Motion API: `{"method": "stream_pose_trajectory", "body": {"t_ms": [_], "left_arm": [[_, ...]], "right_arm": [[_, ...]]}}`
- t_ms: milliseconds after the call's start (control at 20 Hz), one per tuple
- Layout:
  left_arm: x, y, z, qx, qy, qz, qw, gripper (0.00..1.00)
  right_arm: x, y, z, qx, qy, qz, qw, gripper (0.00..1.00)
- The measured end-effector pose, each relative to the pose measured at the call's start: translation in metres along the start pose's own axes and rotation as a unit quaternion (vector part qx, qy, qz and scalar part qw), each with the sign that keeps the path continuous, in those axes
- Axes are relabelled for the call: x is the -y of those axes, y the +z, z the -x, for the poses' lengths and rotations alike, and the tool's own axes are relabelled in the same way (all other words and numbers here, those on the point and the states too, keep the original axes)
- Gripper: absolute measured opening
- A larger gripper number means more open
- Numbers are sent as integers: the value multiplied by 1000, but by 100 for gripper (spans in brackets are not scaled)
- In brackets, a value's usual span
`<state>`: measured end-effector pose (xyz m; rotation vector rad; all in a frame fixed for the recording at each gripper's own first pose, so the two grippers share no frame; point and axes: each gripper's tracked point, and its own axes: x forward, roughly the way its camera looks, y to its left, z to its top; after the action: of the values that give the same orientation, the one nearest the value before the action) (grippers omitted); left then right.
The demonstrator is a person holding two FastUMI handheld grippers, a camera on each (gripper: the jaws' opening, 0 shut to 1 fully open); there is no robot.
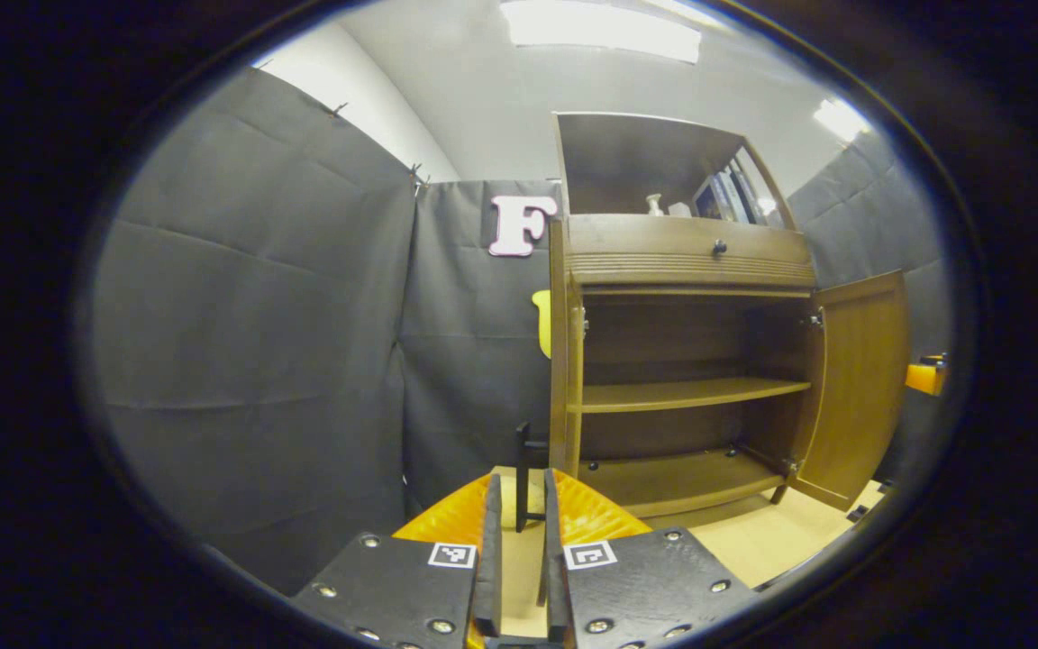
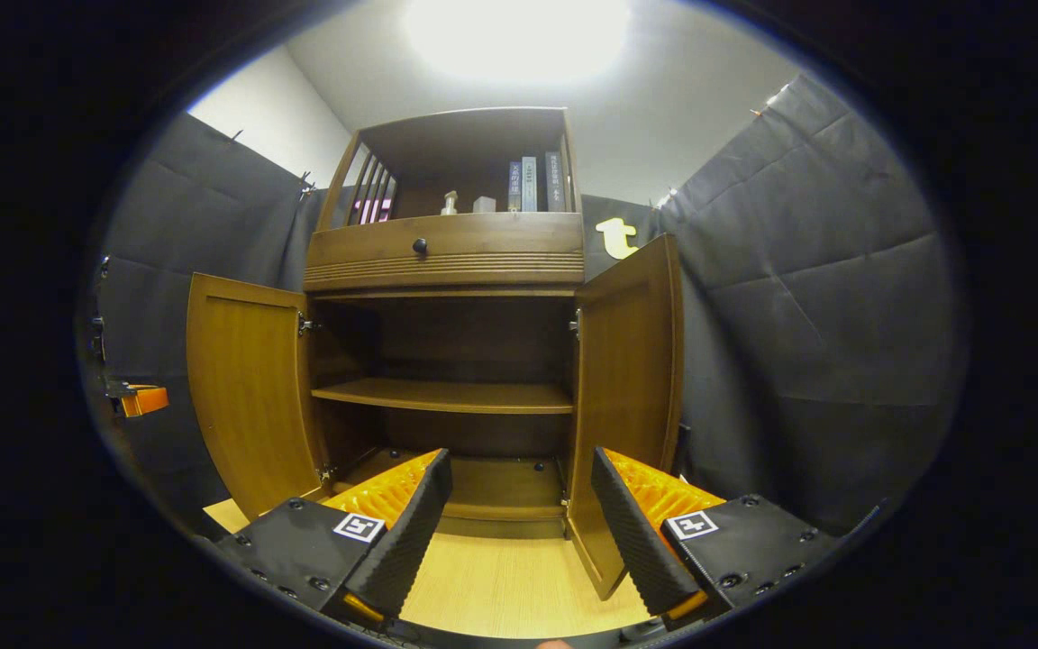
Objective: Open the right door of the double-door shoe cabinet with the right hand, and open the left door with the left hand.
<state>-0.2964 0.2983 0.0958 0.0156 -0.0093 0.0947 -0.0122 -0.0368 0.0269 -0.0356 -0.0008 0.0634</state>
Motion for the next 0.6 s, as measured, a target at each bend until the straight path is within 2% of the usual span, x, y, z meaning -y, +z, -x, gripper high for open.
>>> {"method": "stream_pose_trajectory", "body": {"t_ms": [50, 350, 600], "left_arm": [[0, 4, 5, 0, 0, 3, 1000, 22], [7, 16, 33, 12, 0, -13, 1000, 60], [2, 20, 43, 21, 18, -10, 1000, 92]], "right_arm": [[5, 2, 3, 1, -5, 2, 1000, 93], [35, 5, 20, 4, -31, 3, 999, 93], [57, 1, 30, 0, -49, 5, 999, 92]]}}
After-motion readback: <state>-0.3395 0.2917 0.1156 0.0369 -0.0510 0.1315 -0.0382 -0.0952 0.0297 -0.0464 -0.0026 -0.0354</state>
